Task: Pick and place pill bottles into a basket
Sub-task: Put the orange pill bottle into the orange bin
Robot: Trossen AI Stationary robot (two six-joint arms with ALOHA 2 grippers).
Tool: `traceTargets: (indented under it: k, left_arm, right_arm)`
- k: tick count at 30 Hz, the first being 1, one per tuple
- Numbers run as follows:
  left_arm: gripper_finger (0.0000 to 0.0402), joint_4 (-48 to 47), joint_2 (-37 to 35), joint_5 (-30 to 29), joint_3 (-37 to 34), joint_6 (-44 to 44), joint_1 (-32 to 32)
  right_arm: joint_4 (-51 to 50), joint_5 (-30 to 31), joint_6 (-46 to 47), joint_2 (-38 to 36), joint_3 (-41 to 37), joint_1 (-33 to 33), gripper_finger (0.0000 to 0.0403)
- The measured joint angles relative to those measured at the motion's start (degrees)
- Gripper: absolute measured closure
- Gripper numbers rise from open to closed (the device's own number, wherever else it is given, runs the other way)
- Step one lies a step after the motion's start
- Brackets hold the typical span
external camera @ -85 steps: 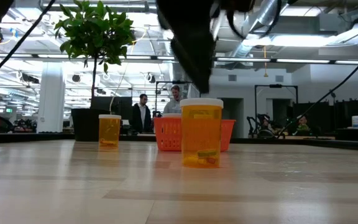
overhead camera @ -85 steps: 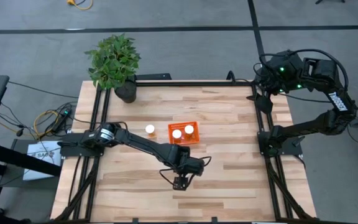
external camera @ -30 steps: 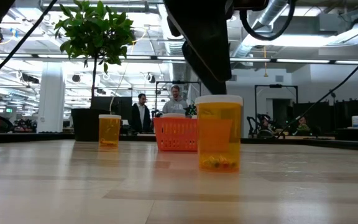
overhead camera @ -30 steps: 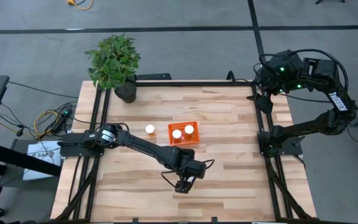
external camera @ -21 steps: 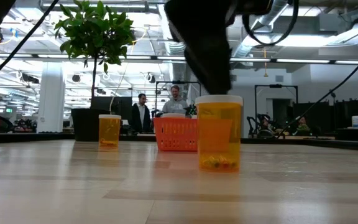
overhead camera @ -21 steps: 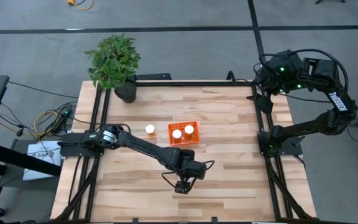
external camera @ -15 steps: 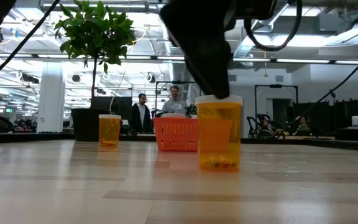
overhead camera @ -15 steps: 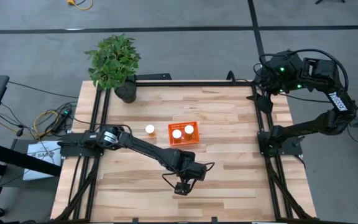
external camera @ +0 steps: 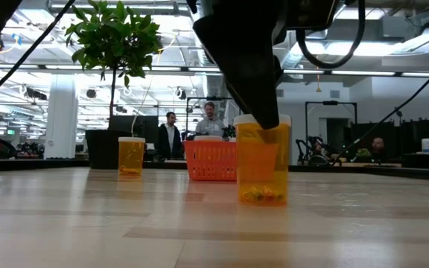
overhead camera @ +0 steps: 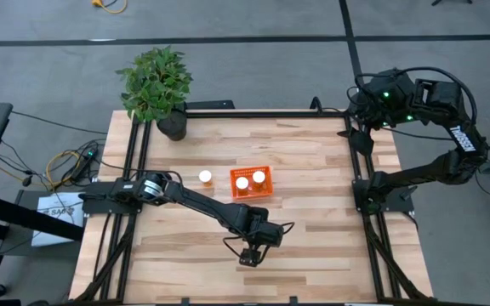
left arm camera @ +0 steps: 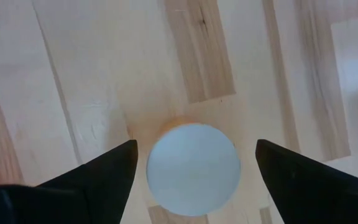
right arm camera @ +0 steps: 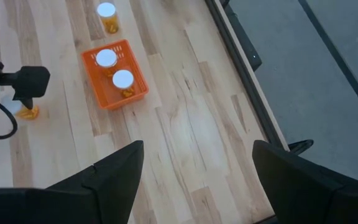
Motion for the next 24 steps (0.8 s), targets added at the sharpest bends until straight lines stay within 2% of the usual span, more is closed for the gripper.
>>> traceTargets:
  k: [24]
  left_arm:
    - [0.0181, -0.17, 0.0, -2.15, -0.04, 0.47, 0.07]
  right_arm:
    - [0.0, -0.01, -0.04, 0.0, 0.0, 0.0, 0.0107]
